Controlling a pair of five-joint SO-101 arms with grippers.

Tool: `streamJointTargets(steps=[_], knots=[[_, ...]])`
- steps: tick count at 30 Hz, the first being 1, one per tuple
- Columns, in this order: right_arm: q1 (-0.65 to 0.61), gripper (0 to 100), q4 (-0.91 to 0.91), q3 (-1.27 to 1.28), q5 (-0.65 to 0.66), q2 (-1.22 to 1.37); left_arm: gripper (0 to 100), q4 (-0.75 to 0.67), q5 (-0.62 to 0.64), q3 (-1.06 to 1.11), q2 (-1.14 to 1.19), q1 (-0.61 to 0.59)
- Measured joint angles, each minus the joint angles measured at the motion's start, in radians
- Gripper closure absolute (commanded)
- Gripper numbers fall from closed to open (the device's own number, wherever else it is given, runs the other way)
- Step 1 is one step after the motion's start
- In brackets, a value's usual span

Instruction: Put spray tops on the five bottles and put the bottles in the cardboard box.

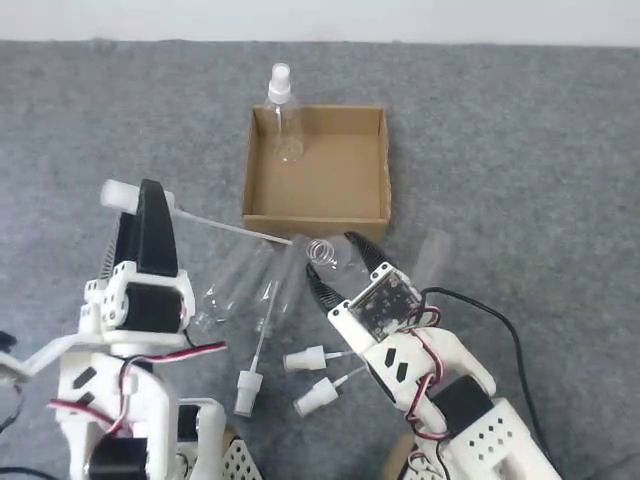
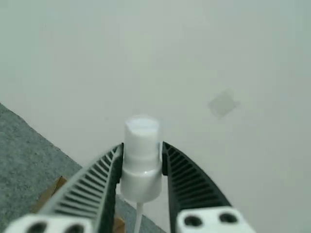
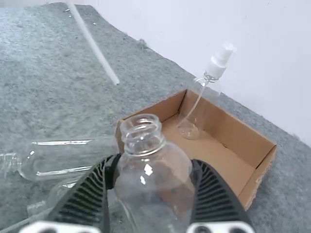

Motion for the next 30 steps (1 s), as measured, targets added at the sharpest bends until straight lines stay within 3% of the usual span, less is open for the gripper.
streamJointTargets(steps=[16, 22, 30], knots=[[-0.029, 96.1, 0.0, 0.028, 0.06, 0.0, 99, 0.006, -0.026, 0.018, 0.0, 0.0], [-0.029, 96.1, 0.0, 0.028, 0.06, 0.0, 99, 0.025, -0.081, 0.02, 0.0, 0.083], [-0.029, 96.1, 0.0, 0.028, 0.06, 0.0, 99, 0.025, -0.091, 0.041, 0.0, 0.101]])
